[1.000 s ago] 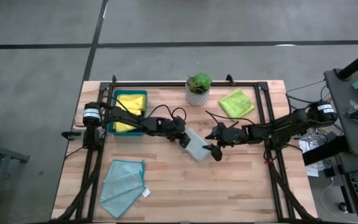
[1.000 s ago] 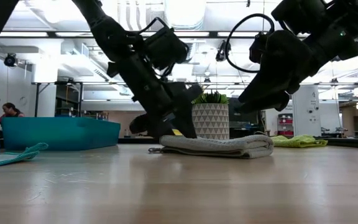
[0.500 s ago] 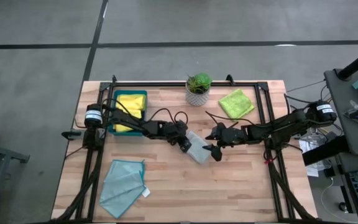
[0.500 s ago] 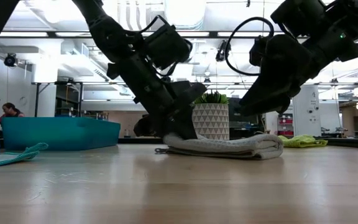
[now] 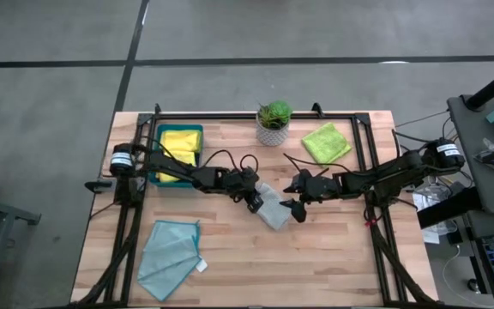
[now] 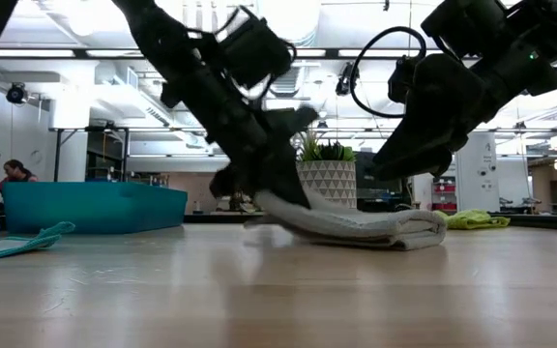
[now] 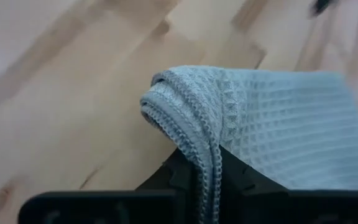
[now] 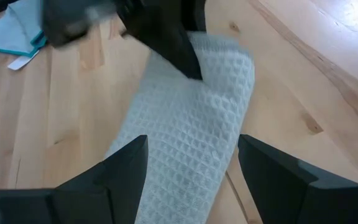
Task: Fold microfiber towels
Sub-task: Put the folded gray towel into the blue bin
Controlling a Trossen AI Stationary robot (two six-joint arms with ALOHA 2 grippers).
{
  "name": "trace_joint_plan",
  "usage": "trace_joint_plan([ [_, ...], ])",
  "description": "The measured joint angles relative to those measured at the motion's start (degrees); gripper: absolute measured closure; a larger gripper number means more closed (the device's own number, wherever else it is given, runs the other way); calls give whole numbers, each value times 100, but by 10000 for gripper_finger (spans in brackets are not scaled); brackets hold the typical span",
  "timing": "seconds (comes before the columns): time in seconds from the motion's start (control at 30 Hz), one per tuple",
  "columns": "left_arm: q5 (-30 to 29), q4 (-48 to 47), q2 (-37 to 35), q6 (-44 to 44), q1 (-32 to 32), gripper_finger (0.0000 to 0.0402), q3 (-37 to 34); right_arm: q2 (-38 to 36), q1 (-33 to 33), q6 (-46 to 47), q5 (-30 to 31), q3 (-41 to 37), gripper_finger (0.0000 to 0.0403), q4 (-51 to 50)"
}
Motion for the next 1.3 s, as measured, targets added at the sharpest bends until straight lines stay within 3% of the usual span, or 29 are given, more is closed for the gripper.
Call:
trace_joint_plan([
  [0.3, -275, -459, -607, 239, -26, 389, 0, 0, 0, 42, 2, -2, 165, 2],
  [0.9, -1455, -3430, -3168, 341, -26, 390, -2, 0, 0, 44, 2, -9, 165, 5],
  [1.3, -2688, -6024, -4382, -734, 73, 391, -28, 0, 0, 44, 4, -9, 165, 34],
])
